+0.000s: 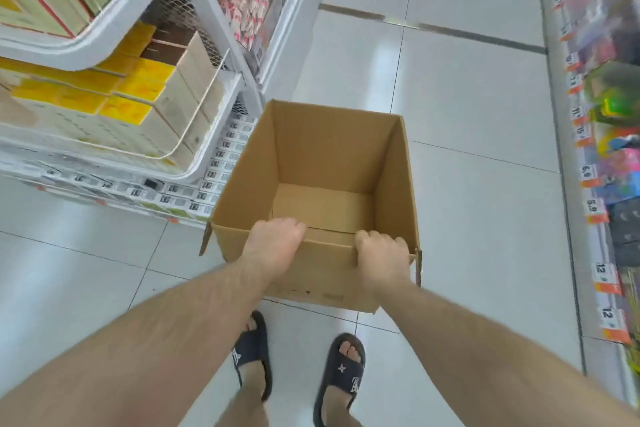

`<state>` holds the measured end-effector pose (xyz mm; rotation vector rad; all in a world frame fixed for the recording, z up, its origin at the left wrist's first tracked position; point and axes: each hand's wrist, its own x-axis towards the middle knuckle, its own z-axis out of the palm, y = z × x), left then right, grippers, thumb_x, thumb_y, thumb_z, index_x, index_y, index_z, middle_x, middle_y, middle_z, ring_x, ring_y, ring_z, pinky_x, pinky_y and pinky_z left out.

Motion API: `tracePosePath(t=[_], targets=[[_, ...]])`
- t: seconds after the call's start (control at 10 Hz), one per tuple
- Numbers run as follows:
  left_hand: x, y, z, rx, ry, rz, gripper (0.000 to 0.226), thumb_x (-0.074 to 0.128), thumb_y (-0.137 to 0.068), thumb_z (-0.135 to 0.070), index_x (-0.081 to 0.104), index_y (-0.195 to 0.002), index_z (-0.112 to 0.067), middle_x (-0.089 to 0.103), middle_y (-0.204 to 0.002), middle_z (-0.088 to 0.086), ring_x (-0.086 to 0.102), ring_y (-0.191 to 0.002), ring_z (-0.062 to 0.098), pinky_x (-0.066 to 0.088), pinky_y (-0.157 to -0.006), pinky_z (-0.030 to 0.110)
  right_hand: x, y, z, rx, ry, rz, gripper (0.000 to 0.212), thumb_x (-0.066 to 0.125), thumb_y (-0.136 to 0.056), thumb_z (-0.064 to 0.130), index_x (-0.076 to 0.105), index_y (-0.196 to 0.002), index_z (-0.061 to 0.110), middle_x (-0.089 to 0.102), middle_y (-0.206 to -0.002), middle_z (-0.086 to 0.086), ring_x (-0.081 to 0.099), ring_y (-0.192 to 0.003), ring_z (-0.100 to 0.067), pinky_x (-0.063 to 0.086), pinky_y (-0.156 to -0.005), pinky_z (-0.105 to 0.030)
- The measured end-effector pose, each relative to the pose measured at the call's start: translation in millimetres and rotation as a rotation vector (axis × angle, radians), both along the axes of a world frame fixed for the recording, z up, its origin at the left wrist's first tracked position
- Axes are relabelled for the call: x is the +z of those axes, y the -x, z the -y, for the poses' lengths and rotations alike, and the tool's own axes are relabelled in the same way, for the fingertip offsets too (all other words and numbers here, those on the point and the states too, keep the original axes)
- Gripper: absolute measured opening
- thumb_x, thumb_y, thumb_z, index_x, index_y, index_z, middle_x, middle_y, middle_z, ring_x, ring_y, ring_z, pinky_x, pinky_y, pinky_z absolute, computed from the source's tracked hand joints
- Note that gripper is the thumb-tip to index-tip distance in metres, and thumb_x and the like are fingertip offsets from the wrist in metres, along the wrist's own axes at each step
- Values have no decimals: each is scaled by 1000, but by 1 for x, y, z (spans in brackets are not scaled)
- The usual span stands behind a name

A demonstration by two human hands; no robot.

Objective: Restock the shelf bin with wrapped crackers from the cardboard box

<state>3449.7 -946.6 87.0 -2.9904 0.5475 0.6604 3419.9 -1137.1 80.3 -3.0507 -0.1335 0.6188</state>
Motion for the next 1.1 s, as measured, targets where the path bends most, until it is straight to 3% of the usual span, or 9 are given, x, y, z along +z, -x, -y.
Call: tracePosePath(t=[0.1,0.2,0.3,0.6,0.7,0.8,0.9,1.0,1.1], targets=[[-58,-40,-2,-8,-17,-13,37,53,-82,5,51,-112,-17,57,-110,2,55,-103,23,41,-76,35,-65,-41,-3,-11,7,72,30,65,-69,2,52,-91,19,61,-91,-1,61,-87,-24,28,-68,-32],[-123,-66,-7,-39,-33,-35,44,59,-78,4,49,-115,-17,55,-113,2,53,-108,24,40,-76,31,-131,-67,-13,14,15,152,48,77,-22,-4,50,-57,16,51,-52,-1,51,-44,-23,25,-52,-28],[-179,-80,-15,-45,-21,-47,44,56,-82,2,47,-121,-17,54,-118,3,52,-113,24,41,-80,31,-194,-80,-16,39,-6,184,47,73,-19,-7,49,-52,16,46,-47,0,46,-40,-23,23,-51,-27],[-247,-91,-55,27,-73,-91,42,54,-83,2,48,-118,-20,54,-119,0,52,-115,22,41,-82,32,-270,-95,-56,82,-9,113,45,84,-33,0,54,-62,16,53,-58,-1,53,-53,-25,25,-54,-29],[-253,-89,-73,56,-99,-104,41,52,-84,2,48,-118,-20,53,-119,0,51,-114,21,41,-84,33,-275,-95,-74,124,-60,29,27,74,-69,5,57,-86,16,60,-86,-3,57,-82,-25,28,-68,-34],[-257,-88,-83,49,-117,-122,40,50,-84,4,50,-116,-20,54,-117,1,51,-112,22,40,-85,32,-279,-90,-82,117,-88,-120,23,57,-84,3,52,-103,16,58,-105,-4,52,-99,-25,26,-76,-34],[-259,-87,-80,22,-115,-171,36,50,-85,0,51,-116,-19,54,-116,1,51,-110,21,39,-85,30,-279,-92,-81,94,-83,-241,24,60,-87,13,50,-109,16,56,-110,-3,52,-106,-24,31,-83,-35],[-247,-85,-73,6,-85,-256,42,55,-84,-23,47,-125,-20,52,-122,1,46,-116,21,38,-95,36,-262,-94,-78,143,-94,-399,64,54,-83,64,43,-126,18,48,-120,-4,45,-116,-26,33,-97,-41],[-220,-81,-70,12,-39,-263,62,52,-79,-49,42,-135,-23,46,-132,1,38,-127,22,30,-106,43,-226,-102,-77,120,-145,-366,83,36,-80,80,35,-139,21,40,-135,-7,38,-123,-28,31,-102,-46]])
